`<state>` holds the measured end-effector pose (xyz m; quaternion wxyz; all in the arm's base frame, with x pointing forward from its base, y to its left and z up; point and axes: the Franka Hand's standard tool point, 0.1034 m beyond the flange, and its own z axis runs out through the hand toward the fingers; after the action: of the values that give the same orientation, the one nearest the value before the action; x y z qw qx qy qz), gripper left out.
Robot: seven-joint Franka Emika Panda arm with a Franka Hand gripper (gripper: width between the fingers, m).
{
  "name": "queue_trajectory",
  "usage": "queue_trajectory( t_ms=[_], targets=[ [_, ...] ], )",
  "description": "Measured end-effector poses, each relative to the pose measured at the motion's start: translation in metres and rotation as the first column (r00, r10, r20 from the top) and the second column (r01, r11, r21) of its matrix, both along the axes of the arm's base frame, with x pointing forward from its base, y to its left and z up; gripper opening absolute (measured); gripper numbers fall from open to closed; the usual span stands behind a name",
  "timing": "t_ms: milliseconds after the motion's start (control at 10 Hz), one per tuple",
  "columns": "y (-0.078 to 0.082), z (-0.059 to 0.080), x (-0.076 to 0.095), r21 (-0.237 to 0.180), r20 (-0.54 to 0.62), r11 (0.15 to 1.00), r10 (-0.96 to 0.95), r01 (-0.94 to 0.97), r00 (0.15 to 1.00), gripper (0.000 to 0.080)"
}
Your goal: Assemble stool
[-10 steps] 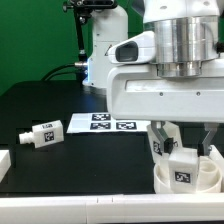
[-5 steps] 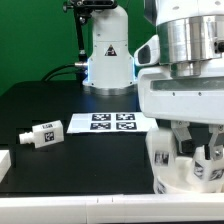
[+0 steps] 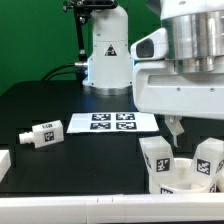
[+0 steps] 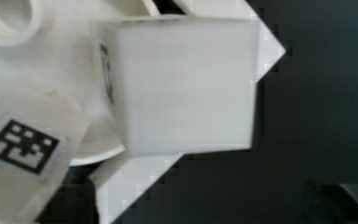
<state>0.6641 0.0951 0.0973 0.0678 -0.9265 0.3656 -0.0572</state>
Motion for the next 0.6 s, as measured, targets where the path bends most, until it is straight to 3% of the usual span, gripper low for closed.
queue_trajectory(
  t_ms=[100, 200, 400, 500, 600],
  targets=[
    [0.0062, 0.0034, -0.0036, -0.017, -0.044, 0.987, 0.160, -0.161, 0.986, 0.0578],
    [0.0130, 0.0068, -0.0045, -0.027, -0.053, 0.967, 0.251, -0.252, 0.967, 0.0638],
    [0.0078, 0.0047, -0.0037, -0.056, -0.045, 0.910, 0.409, -0.411, 0.911, 0.0646],
    [0.0074, 0.0042, -0.0039, -0.070, -0.045, 0.860, 0.504, -0.506, 0.863, 0.0646],
    [0.0091, 0.0021, -0.0051, -0.090, -0.045, 0.716, 0.691, -0.692, 0.721, 0.0649]
  ],
)
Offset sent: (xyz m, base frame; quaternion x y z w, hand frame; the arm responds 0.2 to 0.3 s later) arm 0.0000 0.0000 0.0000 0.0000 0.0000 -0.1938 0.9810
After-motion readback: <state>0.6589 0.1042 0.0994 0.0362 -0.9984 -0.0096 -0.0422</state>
